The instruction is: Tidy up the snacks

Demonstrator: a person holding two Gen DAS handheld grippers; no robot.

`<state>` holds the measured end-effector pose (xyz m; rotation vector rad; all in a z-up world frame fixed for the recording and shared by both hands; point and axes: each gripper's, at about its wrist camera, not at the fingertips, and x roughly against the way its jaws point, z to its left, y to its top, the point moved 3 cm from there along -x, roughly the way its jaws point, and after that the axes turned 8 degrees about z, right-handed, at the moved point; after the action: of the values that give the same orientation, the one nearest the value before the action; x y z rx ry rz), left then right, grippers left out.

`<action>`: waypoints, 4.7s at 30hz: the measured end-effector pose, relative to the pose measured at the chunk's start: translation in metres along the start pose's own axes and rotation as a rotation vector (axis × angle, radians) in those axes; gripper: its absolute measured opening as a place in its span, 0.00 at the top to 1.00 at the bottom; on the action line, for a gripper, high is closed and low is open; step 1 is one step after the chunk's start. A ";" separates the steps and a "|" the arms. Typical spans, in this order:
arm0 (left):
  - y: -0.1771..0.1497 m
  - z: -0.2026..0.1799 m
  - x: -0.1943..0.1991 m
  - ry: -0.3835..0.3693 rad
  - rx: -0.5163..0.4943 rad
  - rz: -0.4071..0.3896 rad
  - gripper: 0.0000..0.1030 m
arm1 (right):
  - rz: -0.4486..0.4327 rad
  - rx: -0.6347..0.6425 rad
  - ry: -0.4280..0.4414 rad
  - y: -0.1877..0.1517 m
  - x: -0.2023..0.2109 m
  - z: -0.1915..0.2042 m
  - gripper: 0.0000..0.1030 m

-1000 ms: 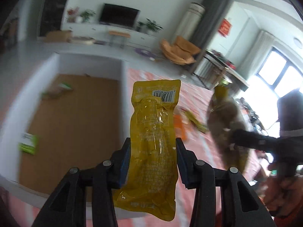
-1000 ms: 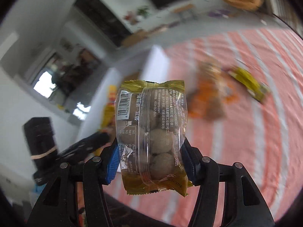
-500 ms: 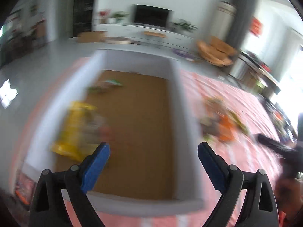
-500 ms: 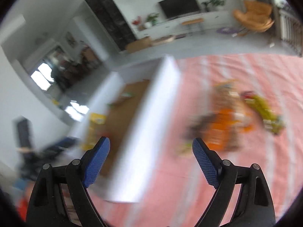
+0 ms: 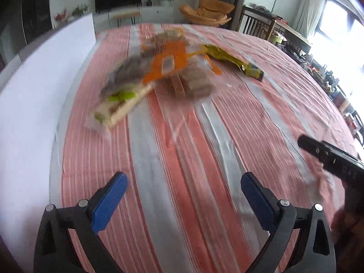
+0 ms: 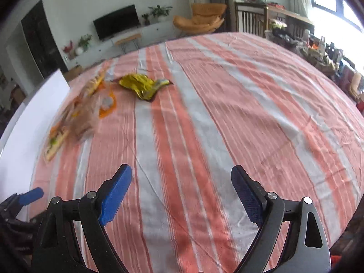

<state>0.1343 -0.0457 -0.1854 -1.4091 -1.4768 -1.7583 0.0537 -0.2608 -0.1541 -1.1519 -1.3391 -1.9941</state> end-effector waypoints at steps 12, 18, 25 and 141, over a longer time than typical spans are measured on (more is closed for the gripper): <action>0.013 -0.004 -0.017 0.068 -0.047 -0.013 0.00 | 0.057 0.102 -0.108 -0.017 -0.019 0.000 0.06; 0.013 -0.004 -0.017 0.068 -0.047 -0.013 0.00 | 0.061 0.103 -0.109 -0.016 -0.016 0.002 0.06; 0.013 -0.005 -0.017 0.069 -0.048 -0.013 0.00 | 0.065 0.102 -0.113 -0.016 -0.015 0.003 0.06; -0.090 0.012 0.049 -0.004 -0.036 0.016 0.26 | 0.410 0.528 0.132 0.035 -0.058 0.212 0.70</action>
<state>0.0459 0.0082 -0.1841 -1.4388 -1.4392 -1.7813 0.1917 -0.0866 -0.1495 -0.9290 -1.3216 -1.2978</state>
